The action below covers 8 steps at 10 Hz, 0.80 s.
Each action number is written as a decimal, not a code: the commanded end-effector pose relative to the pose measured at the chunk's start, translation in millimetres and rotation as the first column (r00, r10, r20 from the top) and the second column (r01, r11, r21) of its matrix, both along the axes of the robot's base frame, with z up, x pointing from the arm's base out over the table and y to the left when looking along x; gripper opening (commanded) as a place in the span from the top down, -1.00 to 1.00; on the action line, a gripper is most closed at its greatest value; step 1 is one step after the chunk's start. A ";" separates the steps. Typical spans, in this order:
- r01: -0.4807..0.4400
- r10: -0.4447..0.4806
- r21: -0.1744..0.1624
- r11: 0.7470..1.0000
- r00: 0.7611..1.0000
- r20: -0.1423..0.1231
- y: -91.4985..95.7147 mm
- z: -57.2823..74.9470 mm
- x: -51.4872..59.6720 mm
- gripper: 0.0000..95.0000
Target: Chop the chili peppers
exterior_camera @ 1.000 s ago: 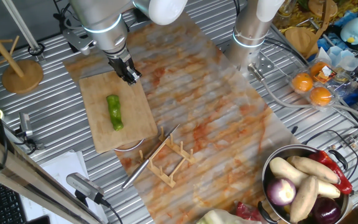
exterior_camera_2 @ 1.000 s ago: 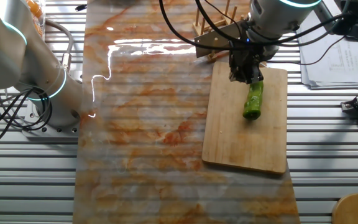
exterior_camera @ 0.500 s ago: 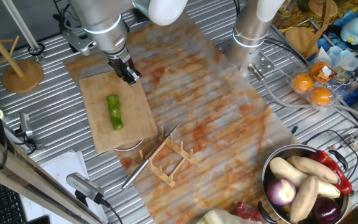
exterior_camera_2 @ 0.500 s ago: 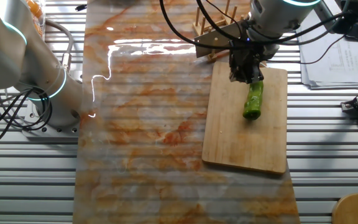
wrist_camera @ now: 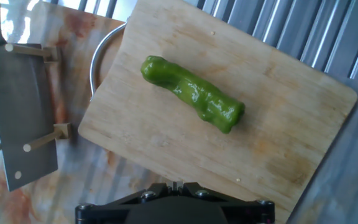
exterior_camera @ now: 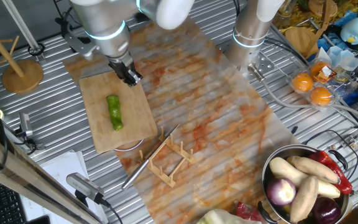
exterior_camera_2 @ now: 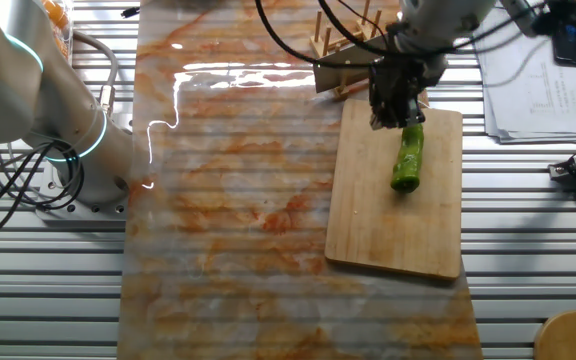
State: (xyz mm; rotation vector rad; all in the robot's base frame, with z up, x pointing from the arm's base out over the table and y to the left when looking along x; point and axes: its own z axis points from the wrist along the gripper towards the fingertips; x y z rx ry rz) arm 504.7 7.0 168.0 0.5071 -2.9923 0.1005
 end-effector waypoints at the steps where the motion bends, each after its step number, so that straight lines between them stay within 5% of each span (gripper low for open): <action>1: 0.049 -0.047 -0.070 0.996 0.998 0.029 10.9 1.3 8.6 1.00; 8: -0.048 0.049 -0.074 0.996 0.999 0.020 13.1 0.2 10.2 1.00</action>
